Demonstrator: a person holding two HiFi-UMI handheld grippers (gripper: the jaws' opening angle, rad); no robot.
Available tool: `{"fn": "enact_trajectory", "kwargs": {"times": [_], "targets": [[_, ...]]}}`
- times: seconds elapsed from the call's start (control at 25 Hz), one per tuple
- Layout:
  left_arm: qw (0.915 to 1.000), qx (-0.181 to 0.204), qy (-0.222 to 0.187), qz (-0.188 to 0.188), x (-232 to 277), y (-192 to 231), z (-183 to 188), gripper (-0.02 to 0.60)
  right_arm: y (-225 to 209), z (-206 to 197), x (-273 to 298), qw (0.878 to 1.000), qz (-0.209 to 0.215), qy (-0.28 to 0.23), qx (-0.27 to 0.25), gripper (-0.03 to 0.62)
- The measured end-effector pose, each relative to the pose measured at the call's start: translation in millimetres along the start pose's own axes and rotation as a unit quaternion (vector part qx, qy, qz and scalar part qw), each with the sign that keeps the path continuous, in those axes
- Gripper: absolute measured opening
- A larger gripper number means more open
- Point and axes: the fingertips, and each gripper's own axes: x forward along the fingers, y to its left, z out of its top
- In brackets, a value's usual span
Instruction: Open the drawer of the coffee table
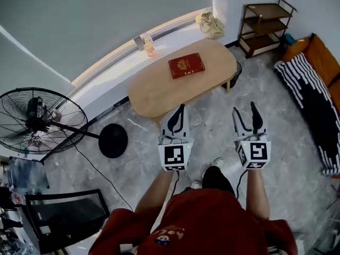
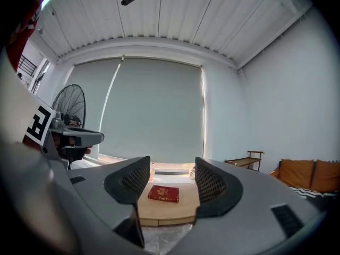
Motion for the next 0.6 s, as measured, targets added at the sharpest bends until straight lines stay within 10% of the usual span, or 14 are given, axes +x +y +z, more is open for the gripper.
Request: {"fn": "enact_trajectory", "kwargs": {"times": [0.6], "targets": [[0.9988,-0.004,-0.004,-0.049,152,-53,0,0.008,-138,-25,67,0.997,-0.063,0.010,0.038,0.247]]}}
